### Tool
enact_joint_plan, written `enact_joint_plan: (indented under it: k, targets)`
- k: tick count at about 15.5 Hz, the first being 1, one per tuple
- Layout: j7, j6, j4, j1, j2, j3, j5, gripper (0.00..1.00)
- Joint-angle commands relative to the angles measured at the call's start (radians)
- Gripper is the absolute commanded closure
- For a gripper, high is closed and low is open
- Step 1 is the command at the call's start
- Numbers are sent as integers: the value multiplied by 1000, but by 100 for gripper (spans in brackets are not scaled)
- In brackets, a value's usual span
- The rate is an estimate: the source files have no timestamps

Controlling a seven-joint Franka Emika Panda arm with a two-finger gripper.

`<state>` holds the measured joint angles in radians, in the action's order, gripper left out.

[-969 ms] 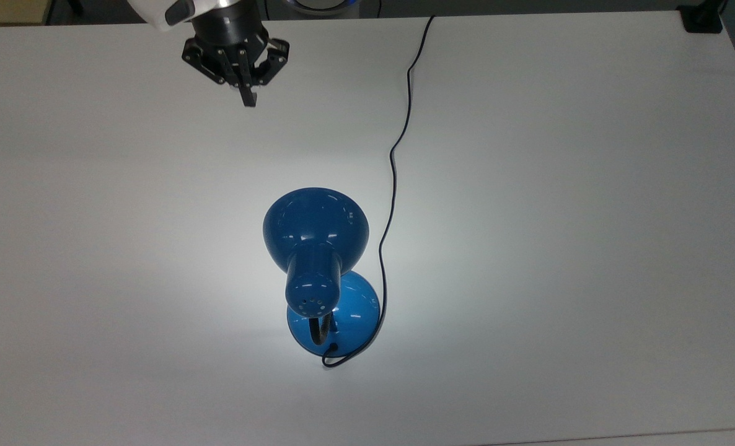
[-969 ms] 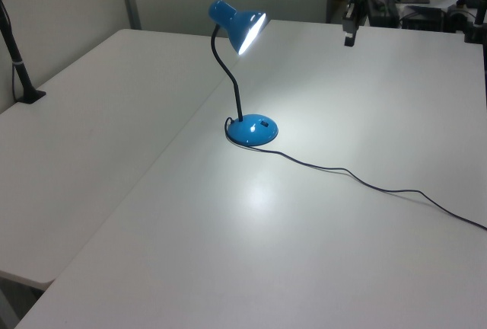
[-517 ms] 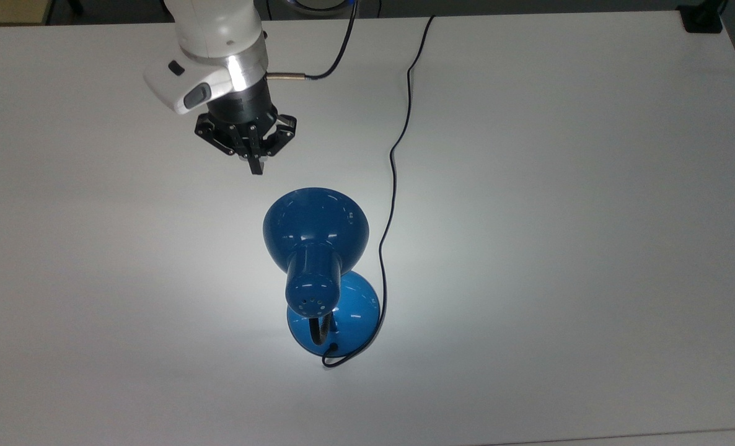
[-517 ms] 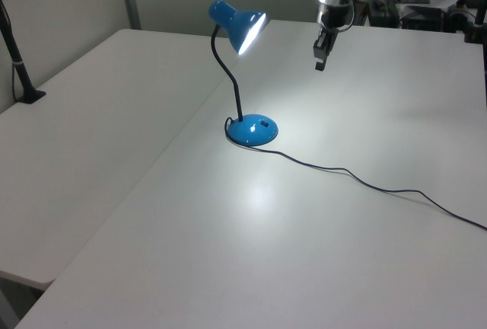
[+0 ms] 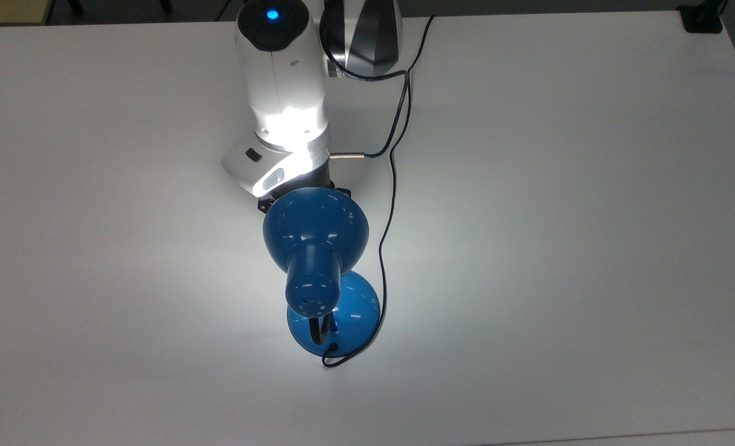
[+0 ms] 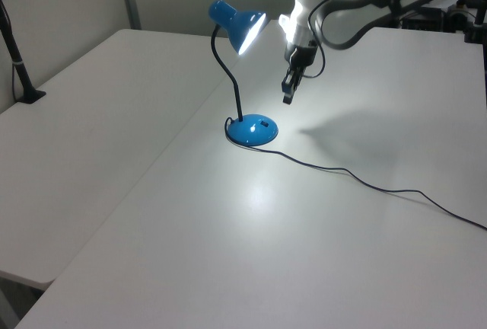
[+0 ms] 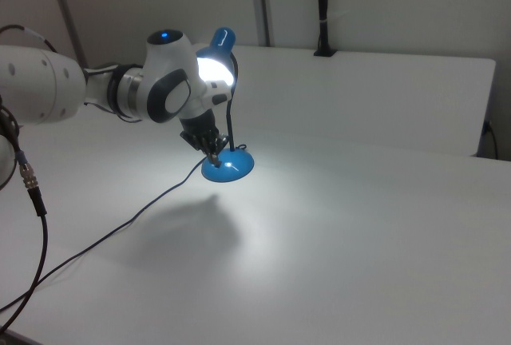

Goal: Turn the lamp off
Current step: 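Lower the gripper down onto the switch on the lamp base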

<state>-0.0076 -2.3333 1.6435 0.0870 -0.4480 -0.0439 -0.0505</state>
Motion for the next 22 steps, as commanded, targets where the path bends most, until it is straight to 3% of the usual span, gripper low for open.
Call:
enact_joint_plan:
  k: [1,10,22]
  targets:
    - [41,-58,-36,22,-57,-7,3,100]
    - [92,-100,-151,48,-164,-14,3,100]
    - [92,-101,-143,60,-195,-14,43,100]
